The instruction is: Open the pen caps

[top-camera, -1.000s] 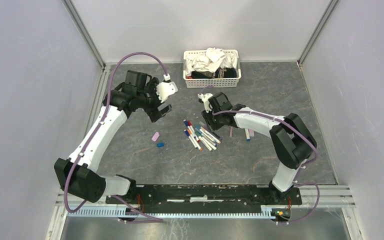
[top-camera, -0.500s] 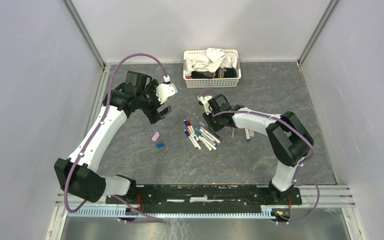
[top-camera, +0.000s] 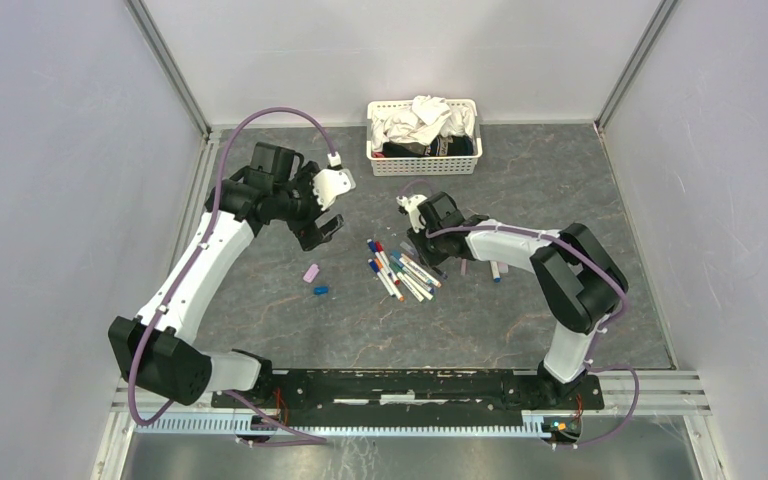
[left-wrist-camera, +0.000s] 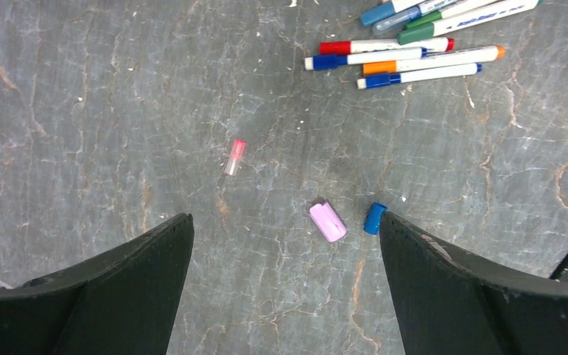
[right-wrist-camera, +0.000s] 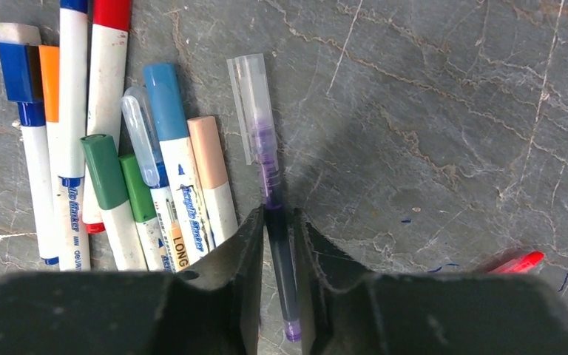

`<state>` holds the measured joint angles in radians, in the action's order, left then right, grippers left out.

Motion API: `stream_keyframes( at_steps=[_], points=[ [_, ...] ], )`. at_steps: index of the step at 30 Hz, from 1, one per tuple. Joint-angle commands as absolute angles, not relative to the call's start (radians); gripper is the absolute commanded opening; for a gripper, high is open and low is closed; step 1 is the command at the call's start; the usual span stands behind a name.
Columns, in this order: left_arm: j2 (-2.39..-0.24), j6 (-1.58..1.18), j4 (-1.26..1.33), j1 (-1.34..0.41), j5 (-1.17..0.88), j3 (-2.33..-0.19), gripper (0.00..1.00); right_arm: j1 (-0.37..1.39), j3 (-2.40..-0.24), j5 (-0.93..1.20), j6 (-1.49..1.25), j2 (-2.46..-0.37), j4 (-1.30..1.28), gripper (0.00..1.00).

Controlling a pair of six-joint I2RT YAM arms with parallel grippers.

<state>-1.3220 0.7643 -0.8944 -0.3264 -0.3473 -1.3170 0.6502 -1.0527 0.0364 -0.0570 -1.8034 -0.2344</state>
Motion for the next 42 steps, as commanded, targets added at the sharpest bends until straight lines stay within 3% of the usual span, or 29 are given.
stream_keyframes(
  at_steps=[1,4,9,15,27,37,42],
  points=[
    [-1.314,0.763,-0.936,-0.322,-0.425,-1.335,1.0,0.626,-1.02,0.052,-0.042,-1.79,-0.226,0.21],
    [-1.319,0.796,-0.964,-0.322,-0.462,-1.326,1.0,0.606,-1.024,0.106,-0.031,-1.766,-0.22,0.16],
    [-1.324,0.857,-1.008,-0.322,-0.538,-1.319,1.0,0.586,-1.058,0.159,-0.009,-1.727,-0.251,0.01],
    [-1.302,1.039,-1.066,-0.324,-0.643,-1.265,1.0,0.585,-1.148,0.267,-0.008,-1.682,-0.335,0.0],
    [-1.259,1.31,-1.027,-0.404,-0.606,-1.176,0.98,0.661,-1.288,0.819,-0.125,-1.737,-0.396,0.0],
    [-1.257,1.408,-0.966,-0.537,-0.458,-1.117,0.79,0.701,-1.309,1.016,-0.248,-1.792,-0.262,0.0],
    [-1.285,1.42,-0.969,-0.562,-0.443,-1.118,0.61,0.71,-1.312,1.051,-0.292,-1.814,-0.214,0.0]
  ],
)
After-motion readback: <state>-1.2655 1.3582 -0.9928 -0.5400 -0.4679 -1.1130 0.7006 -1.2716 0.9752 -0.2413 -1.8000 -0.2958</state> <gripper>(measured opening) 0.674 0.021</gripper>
